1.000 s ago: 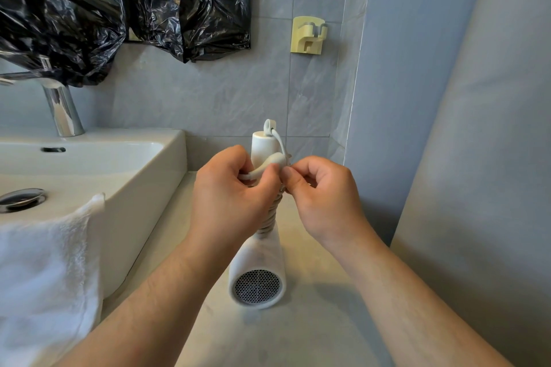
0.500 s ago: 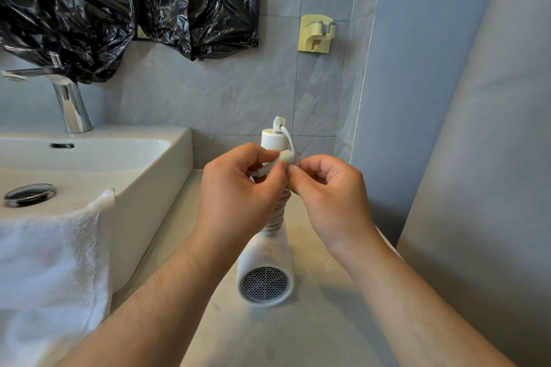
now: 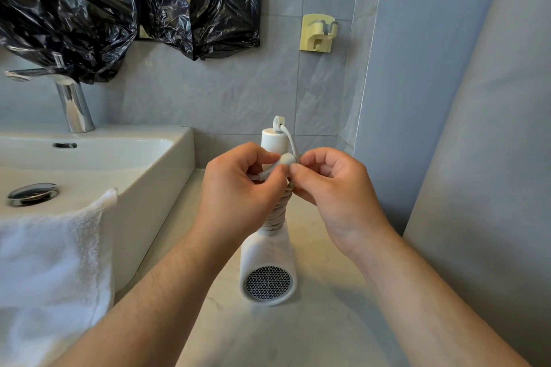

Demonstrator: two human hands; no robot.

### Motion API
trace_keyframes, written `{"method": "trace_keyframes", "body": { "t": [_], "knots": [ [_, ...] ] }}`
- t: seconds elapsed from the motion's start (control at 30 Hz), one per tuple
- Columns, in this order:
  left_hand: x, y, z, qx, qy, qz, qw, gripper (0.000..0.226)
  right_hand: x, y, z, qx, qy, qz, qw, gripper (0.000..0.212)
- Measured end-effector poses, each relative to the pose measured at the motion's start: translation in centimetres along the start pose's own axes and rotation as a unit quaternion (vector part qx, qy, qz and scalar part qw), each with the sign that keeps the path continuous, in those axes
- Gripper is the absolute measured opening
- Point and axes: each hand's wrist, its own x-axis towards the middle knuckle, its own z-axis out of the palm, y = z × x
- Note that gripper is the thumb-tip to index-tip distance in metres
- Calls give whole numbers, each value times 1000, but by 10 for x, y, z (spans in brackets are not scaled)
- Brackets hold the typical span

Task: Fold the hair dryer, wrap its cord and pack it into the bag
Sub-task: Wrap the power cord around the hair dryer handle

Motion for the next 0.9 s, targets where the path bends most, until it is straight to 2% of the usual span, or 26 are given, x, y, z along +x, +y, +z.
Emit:
{"method": "trace_keyframes", "body": {
  "t": [0.17, 0.3, 0.5, 0.57, 0.67, 0.9],
  "knots": [
    [-1, 1, 0, 1, 7, 4, 1000, 7, 0, -4, -2, -22, 0, 24, 999, 7],
    [-3, 3, 1, 4, 13, 10, 1000, 13, -1, -7, -3, 1, -15, 56, 998, 3],
    [-4, 4, 3, 9, 11, 5, 1000, 12, -1, -5, -1, -16, -11, 50, 999, 11],
    [-4, 4, 4, 11, 12, 9, 1000, 10, -1, -4, 1, -34, 3, 39, 999, 17],
    [-4, 3, 4, 20, 13, 13, 1000, 4, -1, -4, 1, -87, 29, -2, 996, 12],
    [-3, 1, 3, 18, 10, 16, 1000, 11, -5, -5, 1, -217, 95, -131, 963, 11]
  ]
}}
